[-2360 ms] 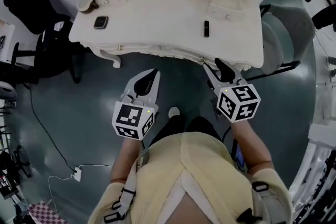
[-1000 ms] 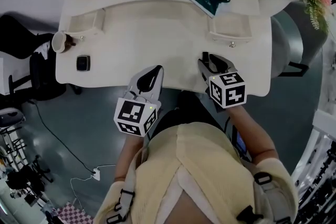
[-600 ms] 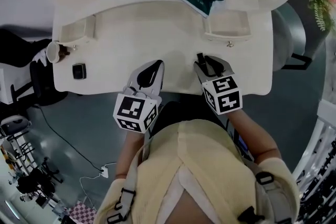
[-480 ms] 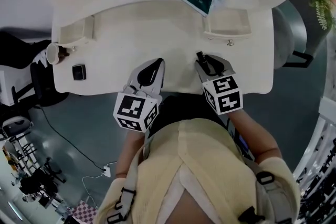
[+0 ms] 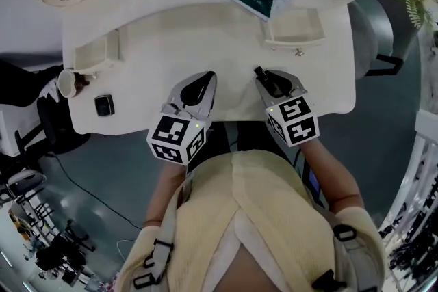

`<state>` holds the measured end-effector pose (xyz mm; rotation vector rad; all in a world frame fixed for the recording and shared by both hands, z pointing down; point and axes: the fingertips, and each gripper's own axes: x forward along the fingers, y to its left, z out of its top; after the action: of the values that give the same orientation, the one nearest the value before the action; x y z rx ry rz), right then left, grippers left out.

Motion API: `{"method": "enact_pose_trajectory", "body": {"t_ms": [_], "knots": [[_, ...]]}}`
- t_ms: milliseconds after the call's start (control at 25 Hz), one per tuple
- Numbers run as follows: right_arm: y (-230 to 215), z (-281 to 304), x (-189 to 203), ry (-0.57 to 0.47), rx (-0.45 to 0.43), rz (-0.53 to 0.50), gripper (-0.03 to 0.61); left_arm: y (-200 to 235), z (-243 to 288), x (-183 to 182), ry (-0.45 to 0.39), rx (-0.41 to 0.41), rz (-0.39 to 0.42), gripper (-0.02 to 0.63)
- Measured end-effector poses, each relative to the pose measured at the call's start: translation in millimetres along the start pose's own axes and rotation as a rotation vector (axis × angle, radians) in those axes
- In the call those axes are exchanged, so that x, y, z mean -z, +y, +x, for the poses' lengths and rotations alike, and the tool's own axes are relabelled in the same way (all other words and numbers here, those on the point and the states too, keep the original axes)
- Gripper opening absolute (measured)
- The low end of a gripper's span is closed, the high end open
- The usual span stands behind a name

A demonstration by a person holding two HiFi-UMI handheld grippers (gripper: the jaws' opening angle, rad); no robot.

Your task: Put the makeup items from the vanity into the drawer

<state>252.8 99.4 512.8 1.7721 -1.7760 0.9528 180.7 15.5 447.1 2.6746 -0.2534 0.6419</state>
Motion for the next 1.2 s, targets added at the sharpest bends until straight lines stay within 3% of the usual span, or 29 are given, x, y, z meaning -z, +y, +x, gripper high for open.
{"method": "enact_pose_trajectory", "body": {"t_ms": [360,600,1200], "knots": [[4.4,-4.6,-3.5,-0.074,0.047,0.019,0.107,8.8,-3.8,-21.8,0.003,0.125,0.067,-0.009],[13.2,-27.3,-22.3,-0.126,-0.015,0.044,0.107,-0.1,-0.7,-29.2,0.001,0.188,0.081,-0.009],[-16.4,-80.7,-89.2,-0.18,-0.004,-0.148,0.107,-36.8,13.0,-76.0,-0.08,0.277,0.16,-0.009]]}}
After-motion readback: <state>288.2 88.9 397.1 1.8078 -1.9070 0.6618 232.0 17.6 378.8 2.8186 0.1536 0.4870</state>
